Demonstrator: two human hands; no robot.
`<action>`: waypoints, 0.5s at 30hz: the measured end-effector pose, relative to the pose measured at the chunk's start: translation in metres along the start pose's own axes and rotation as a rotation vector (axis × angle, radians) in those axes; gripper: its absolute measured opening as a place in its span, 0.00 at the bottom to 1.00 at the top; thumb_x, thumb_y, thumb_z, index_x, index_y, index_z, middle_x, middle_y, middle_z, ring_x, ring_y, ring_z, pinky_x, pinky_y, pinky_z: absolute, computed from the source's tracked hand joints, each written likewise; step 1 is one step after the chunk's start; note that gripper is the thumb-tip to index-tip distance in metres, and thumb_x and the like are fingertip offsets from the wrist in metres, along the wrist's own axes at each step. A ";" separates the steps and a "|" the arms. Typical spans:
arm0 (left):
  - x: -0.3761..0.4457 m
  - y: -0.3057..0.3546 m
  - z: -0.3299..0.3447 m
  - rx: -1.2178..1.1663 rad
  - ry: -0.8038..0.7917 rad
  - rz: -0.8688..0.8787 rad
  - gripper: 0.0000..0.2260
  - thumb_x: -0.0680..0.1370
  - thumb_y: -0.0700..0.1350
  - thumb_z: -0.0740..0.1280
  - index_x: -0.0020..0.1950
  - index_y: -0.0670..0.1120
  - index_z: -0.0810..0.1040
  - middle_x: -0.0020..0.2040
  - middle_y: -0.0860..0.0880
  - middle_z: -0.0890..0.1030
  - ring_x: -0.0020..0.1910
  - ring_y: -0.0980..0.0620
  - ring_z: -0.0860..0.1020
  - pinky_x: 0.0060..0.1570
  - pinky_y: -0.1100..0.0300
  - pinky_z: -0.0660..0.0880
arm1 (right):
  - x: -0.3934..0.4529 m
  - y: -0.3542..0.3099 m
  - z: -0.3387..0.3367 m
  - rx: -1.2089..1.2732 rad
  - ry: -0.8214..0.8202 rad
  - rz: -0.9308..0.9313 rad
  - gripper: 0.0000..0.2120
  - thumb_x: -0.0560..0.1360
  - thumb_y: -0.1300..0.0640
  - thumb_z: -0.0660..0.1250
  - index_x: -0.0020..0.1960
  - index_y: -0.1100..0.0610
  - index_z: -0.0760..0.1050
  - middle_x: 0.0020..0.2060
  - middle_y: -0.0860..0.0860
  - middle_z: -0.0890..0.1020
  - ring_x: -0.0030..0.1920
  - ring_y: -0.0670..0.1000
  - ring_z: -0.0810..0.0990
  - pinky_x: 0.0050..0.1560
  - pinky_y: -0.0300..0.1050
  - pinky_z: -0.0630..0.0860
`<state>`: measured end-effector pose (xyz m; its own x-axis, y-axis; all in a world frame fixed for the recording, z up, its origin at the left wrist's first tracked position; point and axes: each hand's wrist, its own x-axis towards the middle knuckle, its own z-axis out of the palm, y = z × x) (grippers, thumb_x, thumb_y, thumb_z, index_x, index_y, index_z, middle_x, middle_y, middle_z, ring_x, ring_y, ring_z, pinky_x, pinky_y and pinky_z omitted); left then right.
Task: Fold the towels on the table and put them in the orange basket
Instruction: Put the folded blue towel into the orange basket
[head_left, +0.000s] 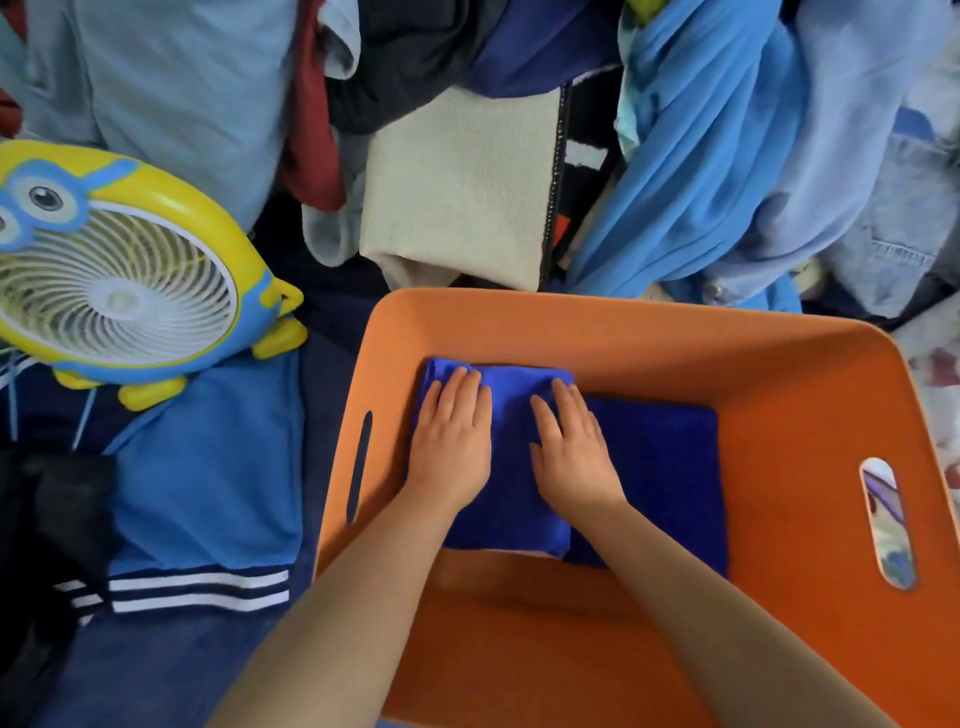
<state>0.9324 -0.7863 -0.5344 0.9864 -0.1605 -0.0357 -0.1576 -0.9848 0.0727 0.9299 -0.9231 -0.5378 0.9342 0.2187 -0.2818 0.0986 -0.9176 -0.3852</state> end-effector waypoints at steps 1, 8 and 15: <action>-0.003 -0.003 0.008 -0.017 -0.128 -0.006 0.22 0.80 0.44 0.52 0.73 0.38 0.58 0.74 0.40 0.59 0.75 0.45 0.56 0.73 0.52 0.50 | 0.001 0.001 0.004 -0.059 -0.024 -0.020 0.26 0.80 0.54 0.52 0.75 0.57 0.46 0.75 0.56 0.43 0.75 0.55 0.40 0.74 0.52 0.45; -0.001 -0.019 0.033 -0.140 -0.293 -0.078 0.28 0.80 0.54 0.51 0.75 0.44 0.45 0.77 0.45 0.41 0.75 0.49 0.39 0.72 0.56 0.38 | -0.008 -0.001 0.027 -0.110 -0.236 0.061 0.29 0.81 0.49 0.45 0.73 0.62 0.37 0.73 0.60 0.35 0.70 0.60 0.27 0.75 0.55 0.42; 0.010 -0.021 0.030 -0.215 -0.440 -0.078 0.28 0.81 0.53 0.51 0.75 0.42 0.45 0.77 0.44 0.41 0.76 0.49 0.40 0.73 0.56 0.40 | -0.014 -0.004 0.025 0.044 -0.314 0.193 0.32 0.80 0.46 0.48 0.73 0.60 0.33 0.71 0.59 0.29 0.74 0.60 0.37 0.74 0.49 0.51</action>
<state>0.9445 -0.7695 -0.5666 0.8743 -0.1450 -0.4631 -0.0250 -0.9665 0.2553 0.9076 -0.9138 -0.5546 0.7830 0.1403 -0.6060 -0.0906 -0.9382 -0.3341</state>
